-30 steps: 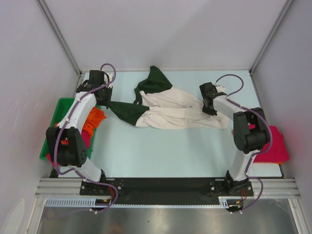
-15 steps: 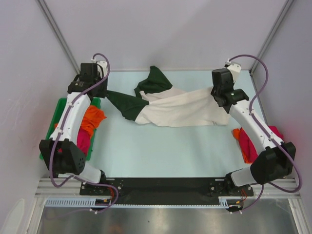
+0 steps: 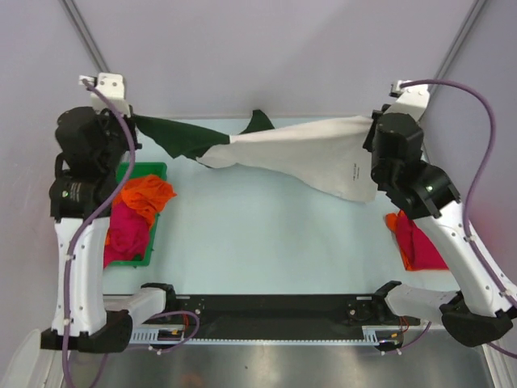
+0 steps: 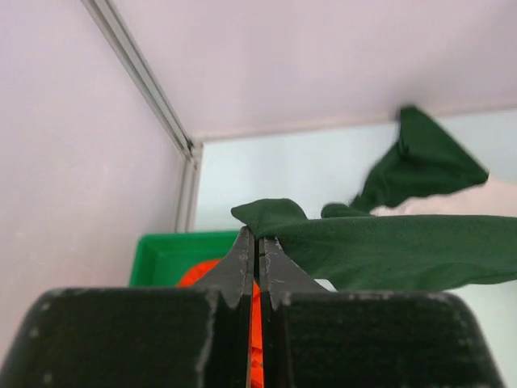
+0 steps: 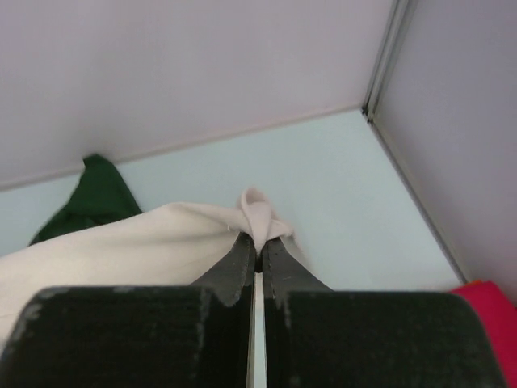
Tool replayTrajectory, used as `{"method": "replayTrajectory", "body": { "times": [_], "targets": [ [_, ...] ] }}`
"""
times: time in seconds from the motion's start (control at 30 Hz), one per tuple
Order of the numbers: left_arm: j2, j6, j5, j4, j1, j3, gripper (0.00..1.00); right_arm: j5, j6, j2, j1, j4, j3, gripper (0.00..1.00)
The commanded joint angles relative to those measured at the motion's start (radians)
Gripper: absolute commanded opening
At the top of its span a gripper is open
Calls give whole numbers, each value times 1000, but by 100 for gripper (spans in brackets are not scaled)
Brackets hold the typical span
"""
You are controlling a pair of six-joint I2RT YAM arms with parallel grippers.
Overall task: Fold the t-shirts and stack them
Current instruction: Flatten out the tshirt
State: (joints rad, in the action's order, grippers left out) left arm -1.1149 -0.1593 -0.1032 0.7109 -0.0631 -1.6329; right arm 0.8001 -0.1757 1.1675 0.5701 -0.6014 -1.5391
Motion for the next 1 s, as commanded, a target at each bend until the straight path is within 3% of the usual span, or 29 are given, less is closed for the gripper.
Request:
{"method": "replayTrajectory", "body": {
  "times": [0.0, 0.4, 0.67, 0.9, 0.97],
  "targets": [
    [41, -26, -53, -10, 9, -117, 0, 102, 82, -43, 27, -49, -122, 0],
    [190, -25, -84, 38, 13, -300, 0, 177, 255, -123, 106, -66, -318, 0],
    [267, -68, -96, 81, 13, -358, 0, 186, 337, -177, 116, -55, -342, 0],
    [143, -59, -81, 46, 13, -332, 0, 151, 318, -108, 94, 69, -236, 0],
    [67, -66, -79, -13, 13, -315, 0, 62, 268, -53, -2, 77, -214, 0]
  ]
}}
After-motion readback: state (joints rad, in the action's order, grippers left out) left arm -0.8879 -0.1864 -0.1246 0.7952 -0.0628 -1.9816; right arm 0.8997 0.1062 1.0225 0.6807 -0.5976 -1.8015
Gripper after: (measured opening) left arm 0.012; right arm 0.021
